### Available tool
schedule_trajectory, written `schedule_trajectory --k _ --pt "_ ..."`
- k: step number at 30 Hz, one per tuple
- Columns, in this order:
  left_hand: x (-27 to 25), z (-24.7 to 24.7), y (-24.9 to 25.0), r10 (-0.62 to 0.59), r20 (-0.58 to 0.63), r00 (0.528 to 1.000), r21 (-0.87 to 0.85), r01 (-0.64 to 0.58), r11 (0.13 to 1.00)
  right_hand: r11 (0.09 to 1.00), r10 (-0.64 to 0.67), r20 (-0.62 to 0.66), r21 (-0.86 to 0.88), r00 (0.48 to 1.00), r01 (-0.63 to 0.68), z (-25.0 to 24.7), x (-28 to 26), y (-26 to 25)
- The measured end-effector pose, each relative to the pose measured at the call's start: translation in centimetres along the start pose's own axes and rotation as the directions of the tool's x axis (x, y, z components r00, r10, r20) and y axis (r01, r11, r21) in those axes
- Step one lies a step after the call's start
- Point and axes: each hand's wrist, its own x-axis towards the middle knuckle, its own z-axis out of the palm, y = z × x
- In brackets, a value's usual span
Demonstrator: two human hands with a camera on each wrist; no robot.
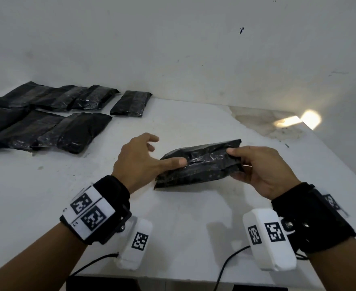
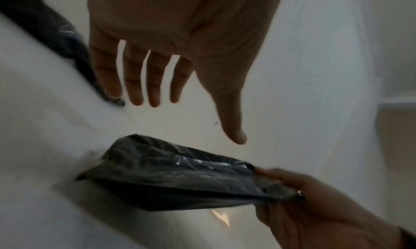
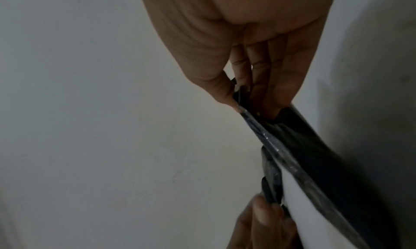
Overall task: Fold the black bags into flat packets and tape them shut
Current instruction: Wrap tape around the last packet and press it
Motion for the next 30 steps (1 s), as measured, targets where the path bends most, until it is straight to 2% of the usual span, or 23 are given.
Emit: schedule_trajectory --k 1,3,5,6,7,10,12,14,15,16,18,20,22,23,25,27,28,30 --pt "-0.3 -0.1 0.9 0.096 -0.004 0.995 0.025 -0.095 0.995 1.0 -0.004 0.017 0.011 1.0 0.004 0.7 -0.2 -0.6" --pt "-1.0 0.0 2.7 0.266 0.085 0.96 0.023 -0.269 0.963 1.0 -0.019 0.062 0.01 0.998 0.018 2.1 -0.6 -1.7" --pt "-1.1 0.4 3.7 0.362 0.184 0.914 0.048 -0.376 0.925 0.998 -0.056 0.126 -0.018 0.99 0.059 3.5 -1.2 -2.7" --pt "-1.1 0.6 3.9 0.383 0.183 0.905 0.072 -0.401 0.913 0.995 -0.084 0.166 -0.037 0.983 0.091 4.1 -1.3 -3.1" --pt "-1.0 0.7 4.0 0.397 0.15 0.906 0.086 -0.412 0.907 0.991 -0.11 0.207 -0.053 0.972 0.123 4.7 -1.5 -3.4" --pt "-0.1 0.6 3.4 0.43 -0.054 0.901 0.122 -0.422 0.898 0.982 -0.147 0.302 -0.069 0.942 0.175 5.8 -1.9 -4.2" --pt "0.3 0.2 2.4 0.334 -0.159 0.929 0.088 -0.323 0.942 0.979 -0.169 0.303 -0.06 0.938 0.195 5.8 -2.0 -4.2" --pt "0.5 -0.5 1.7 0.197 -0.218 0.956 -0.134 -0.229 0.964 0.971 -0.197 0.244 -0.087 0.95 0.224 5.4 -2.1 -3.9" --pt "0.4 -0.8 1.8 0.125 -0.224 0.967 -0.282 -0.186 0.941 0.965 -0.201 0.204 -0.129 0.958 0.23 5.0 -2.1 -3.5" --pt "0.3 -1.0 1.9 0.04 -0.208 0.977 -0.439 -0.13 0.889 0.958 -0.19 0.164 -0.183 0.968 0.219 4.6 -2.2 -2.9" --pt "0.2 -1.4 2.4 -0.09 -0.12 0.989 -0.688 -0.017 0.725 0.948 -0.098 0.115 -0.292 0.989 0.128 3.8 -2.1 -1.5" --pt "0.3 -1.9 2.7 -0.165 -0.045 0.985 -0.83 0.055 0.555 0.916 0.061 0.118 -0.401 0.991 -0.009 3.2 -2.1 -0.1" --pt "0.5 -2.0 2.5 -0.206 0.009 0.978 -0.906 0.095 0.412 0.89 0.225 0.158 -0.436 0.961 -0.137 2.9 -2.0 1.1" --pt "0.7 -1.9 2.4 -0.216 0.03 0.976 -0.929 0.107 0.353 0.897 0.3 0.201 -0.392 0.933 -0.204 3.0 -1.9 1.6" --pt "0.9 -1.7 2.2 -0.214 0.077 0.974 -0.96 0.131 0.249 0.918 0.395 0.351 -0.191 0.849 -0.348 3.3 -1.8 2.4" --pt "1.0 -1.6 2.2 -0.213 0.113 0.97 -0.969 0.155 0.193 0.893 0.371 0.501 0.038 0.782 -0.448 3.7 -1.6 2.6" --pt "1.1 -1.5 2.1 -0.213 0.122 0.969 -0.969 0.163 0.187 0.88 0.322 0.539 0.133 0.779 -0.456 3.9 -1.6 2.6" --pt "1.1 -1.4 1.9 -0.201 0.106 0.974 -0.963 0.151 0.223 0.861 0.202 0.539 0.3 0.818 -0.411 4.2 -1.4 2.3"
